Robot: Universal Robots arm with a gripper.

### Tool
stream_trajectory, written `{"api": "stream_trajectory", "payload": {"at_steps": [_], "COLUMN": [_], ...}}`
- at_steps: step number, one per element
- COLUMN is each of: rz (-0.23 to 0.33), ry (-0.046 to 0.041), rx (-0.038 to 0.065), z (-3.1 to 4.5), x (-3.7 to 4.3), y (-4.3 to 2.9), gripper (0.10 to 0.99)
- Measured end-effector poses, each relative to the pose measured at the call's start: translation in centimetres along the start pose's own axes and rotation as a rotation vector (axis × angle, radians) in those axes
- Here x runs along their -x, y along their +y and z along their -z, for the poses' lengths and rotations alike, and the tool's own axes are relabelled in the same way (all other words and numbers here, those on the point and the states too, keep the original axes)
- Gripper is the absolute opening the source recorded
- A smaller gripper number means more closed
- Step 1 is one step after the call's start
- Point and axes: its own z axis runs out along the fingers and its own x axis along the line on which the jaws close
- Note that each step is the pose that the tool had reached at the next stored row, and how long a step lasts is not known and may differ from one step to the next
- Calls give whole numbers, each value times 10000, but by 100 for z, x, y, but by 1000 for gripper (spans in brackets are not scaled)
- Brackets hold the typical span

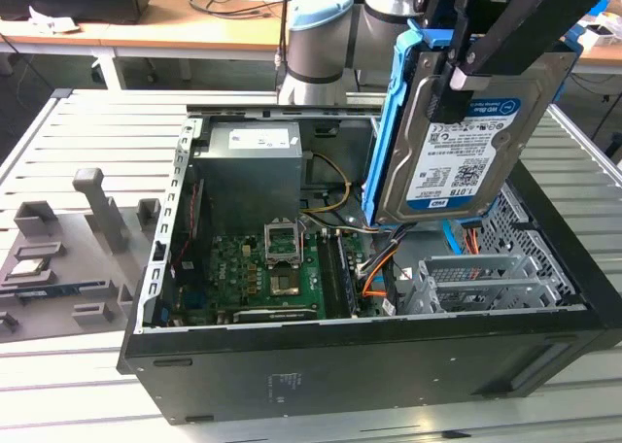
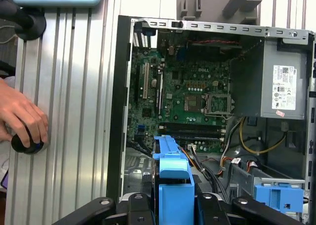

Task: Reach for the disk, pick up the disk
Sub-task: 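Pick up the disk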

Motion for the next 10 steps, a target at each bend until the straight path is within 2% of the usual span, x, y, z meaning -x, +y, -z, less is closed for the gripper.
{"api": "stream_trajectory", "payload": {"at_steps": [10], "rz": [0], "ry": [-2], "rx": [-1], "z": [-13], "x": [-7], "y": [-115], "gripper": [365]}}
